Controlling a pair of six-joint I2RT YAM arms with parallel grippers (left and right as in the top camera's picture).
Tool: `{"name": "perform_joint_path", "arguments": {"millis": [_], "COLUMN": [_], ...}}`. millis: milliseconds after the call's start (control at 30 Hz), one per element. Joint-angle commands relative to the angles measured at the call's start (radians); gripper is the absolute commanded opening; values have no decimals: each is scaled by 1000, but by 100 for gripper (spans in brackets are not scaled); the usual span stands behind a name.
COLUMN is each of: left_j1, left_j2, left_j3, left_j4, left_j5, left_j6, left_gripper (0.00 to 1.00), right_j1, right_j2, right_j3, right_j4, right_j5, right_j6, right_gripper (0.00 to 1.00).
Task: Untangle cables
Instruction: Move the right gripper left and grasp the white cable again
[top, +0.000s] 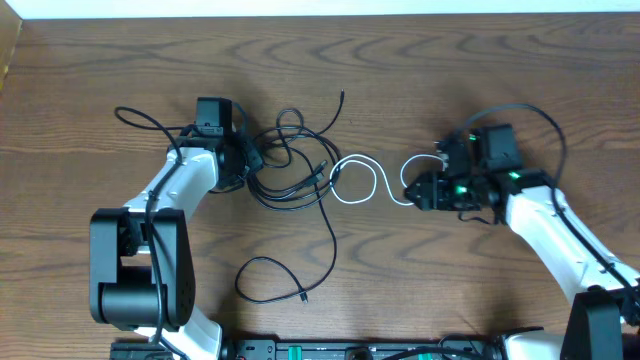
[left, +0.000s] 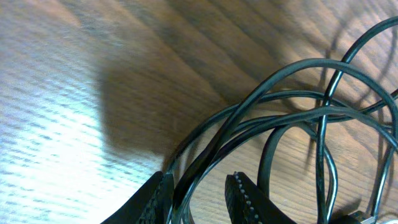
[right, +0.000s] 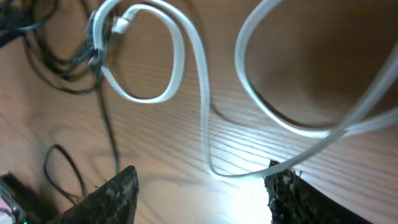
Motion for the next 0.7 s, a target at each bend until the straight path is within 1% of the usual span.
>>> {"name": "perform_joint_path", "arguments": {"millis": [0,67,133,167,367,433,600,633,667], "left_j1": [-14,-19,-20,-20,-20,-20,-20,-20,-20], "left_j2": [7,7,7,7,7,7,7,7,7], "left_j3": [-1,-1,-1,-1,-1,-1,-1,-1,-1], "left_j4": [6,9,9,9,10,13,13,13,13], "left_j5": [-9,-9,-9,-9,-10,-10,-9,-10,-9], "left_j6": [6,11,13,13,13,13,12,13,12], "left_gripper": [33,33,33,33,33,33,33,33,33], "right_j1": [72,119,156,174,263,283,347,360,366], "right_j2": [38,78,114,132,266,311,391,393,393], "right_j3": [174,253,290,298,301,301,301,301,301], "right_j4": [-59,-85,-69,-50,84,121,243,260,272], "right_j5": [86,126,166,186,253,268,235,250,256], "right_j6": [4,4,4,4,44,55,101,138,158], "right_gripper": [65,67,69,71,72,68,45,43,42]}}
